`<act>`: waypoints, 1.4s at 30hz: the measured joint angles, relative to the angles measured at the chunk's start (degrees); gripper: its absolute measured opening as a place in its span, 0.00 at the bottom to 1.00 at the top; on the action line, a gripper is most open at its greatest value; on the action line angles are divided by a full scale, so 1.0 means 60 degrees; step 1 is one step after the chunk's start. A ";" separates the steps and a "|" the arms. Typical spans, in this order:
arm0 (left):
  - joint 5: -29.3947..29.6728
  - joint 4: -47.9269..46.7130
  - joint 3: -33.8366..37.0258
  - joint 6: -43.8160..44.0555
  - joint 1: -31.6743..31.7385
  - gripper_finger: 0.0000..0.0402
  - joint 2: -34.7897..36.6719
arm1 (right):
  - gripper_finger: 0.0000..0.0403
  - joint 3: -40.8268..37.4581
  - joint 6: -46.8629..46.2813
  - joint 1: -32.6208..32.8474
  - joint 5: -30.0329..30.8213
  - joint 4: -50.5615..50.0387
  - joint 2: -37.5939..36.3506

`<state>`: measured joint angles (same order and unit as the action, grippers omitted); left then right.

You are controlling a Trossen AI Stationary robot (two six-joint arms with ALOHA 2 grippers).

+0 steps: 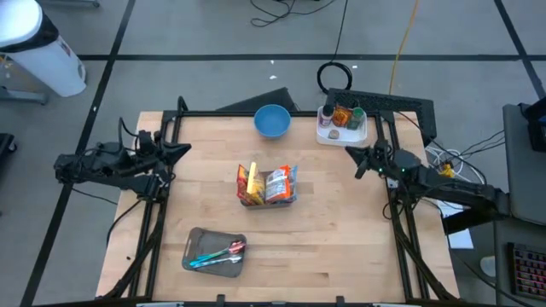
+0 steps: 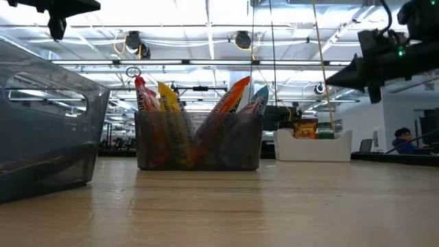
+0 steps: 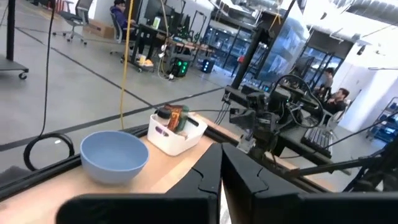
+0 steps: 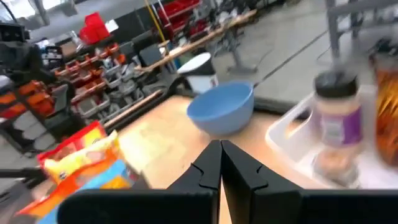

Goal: Pick & Place Food Item
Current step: Return to Home Position

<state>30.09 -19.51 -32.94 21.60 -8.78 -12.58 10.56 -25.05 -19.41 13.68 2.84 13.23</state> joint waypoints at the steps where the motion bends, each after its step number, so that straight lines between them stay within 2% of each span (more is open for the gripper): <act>1: 0.0002 -0.0030 0.0045 0.0059 0.0000 0.04 0.0004 | 0.00 -0.0200 -0.0207 0.0105 -0.0002 0.0157 0.0000; 7: 0.0003 0.0390 0.0624 0.0329 0.0000 0.02 0.0004 | 0.00 -0.1245 -0.0523 0.0387 -0.0009 0.2413 0.0000; 13: -0.0202 0.1489 0.1646 0.0604 0.0012 0.04 0.0010 | 0.00 -0.1400 -0.0423 0.0390 -0.0346 0.1647 0.0041; 17: -0.0325 0.1777 0.2233 0.0692 0.0018 0.04 0.0194 | 0.00 -0.1409 -0.0464 0.0380 -0.1252 0.0832 0.0098; 20: -0.0318 0.1840 0.2646 0.0812 0.0018 0.01 0.0553 | 0.00 -0.1416 -0.0599 0.0380 -0.2008 0.0864 0.0099; 22: -0.0274 0.2097 0.3009 0.0819 0.0018 0.02 0.0892 | 0.00 -0.1424 -0.0705 0.0380 -0.2043 0.1052 0.0091; 26: -0.0274 0.3489 0.4002 0.0214 0.0018 0.03 0.1902 | 0.00 -0.1431 -0.0674 0.0380 -0.1673 0.1667 0.0091; 28: -0.0311 0.4521 0.4465 -0.0236 0.0022 0.01 0.2044 | 0.00 -0.1431 -0.0690 0.0380 -0.1514 0.1860 0.0087; 33: -0.1283 0.6004 0.5189 -0.0886 0.0029 0.03 0.2050 | 0.00 -0.1434 -0.0714 0.0380 -0.2380 0.1674 0.0113; 37: -0.1759 0.5602 0.5376 -0.0548 0.0029 0.01 0.2034 | 0.00 -0.1442 -0.0609 0.0380 -0.2581 0.1542 0.0117; 42: -0.1978 0.4927 0.5354 -0.0291 0.0029 0.04 0.2033 | 0.00 -0.1442 0.0547 0.0380 -0.2507 0.1520 0.0117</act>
<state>18.23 10.05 -0.82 19.86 -8.60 -0.38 1.91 -21.77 -17.12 -1.36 11.96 13.93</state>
